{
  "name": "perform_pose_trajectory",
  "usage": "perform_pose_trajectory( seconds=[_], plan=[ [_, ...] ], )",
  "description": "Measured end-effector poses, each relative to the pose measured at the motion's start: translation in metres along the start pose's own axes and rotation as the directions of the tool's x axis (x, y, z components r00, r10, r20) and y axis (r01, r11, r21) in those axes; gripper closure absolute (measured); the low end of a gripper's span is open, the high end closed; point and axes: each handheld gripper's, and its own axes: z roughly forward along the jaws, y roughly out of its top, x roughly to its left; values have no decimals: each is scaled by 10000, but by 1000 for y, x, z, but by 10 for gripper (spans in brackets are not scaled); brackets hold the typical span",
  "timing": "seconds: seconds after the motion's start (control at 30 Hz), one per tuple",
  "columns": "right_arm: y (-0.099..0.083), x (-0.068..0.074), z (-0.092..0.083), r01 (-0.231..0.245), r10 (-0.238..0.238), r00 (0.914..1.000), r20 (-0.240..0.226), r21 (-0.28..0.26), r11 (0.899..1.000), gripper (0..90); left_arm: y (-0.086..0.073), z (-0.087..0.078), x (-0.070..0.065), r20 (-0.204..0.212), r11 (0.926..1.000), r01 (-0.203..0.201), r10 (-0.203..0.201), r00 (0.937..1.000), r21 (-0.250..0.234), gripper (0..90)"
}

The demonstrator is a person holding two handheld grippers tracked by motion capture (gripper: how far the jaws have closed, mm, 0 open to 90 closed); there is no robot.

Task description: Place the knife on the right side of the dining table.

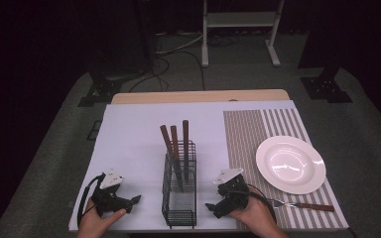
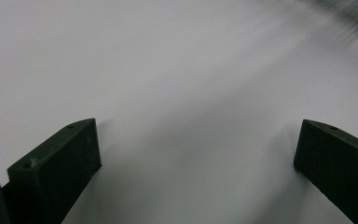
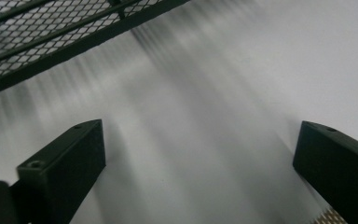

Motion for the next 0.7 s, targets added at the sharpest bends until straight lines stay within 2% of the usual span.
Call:
perform_pose_trajectory(
  seconds=[0.03,0.13,0.2,0.43,0.7],
  plan=[
    [0,0,0,0,0,10000,0,0,10000,27,0,0,0,0,10000,0,0,10000,0,0],
    [1,-4,-3,-302,302,9995,19,-29,9995,103,0,0,0,2,10000,5,-5,10000,-2,0],
    [2,-6,-4,-286,286,9996,39,0,9996,125,0,0,0,3,10000,11,-11,10000,-2,0],
    [5,-10,-5,-373,373,9993,51,95,9993,127,0,0,0,2,10000,2,-2,10000,-3,0],
    [11,-24,-11,-480,485,9985,271,-170,9987,131,0,0,0,19,10000,49,-49,10000,-17,0]
  ],
)
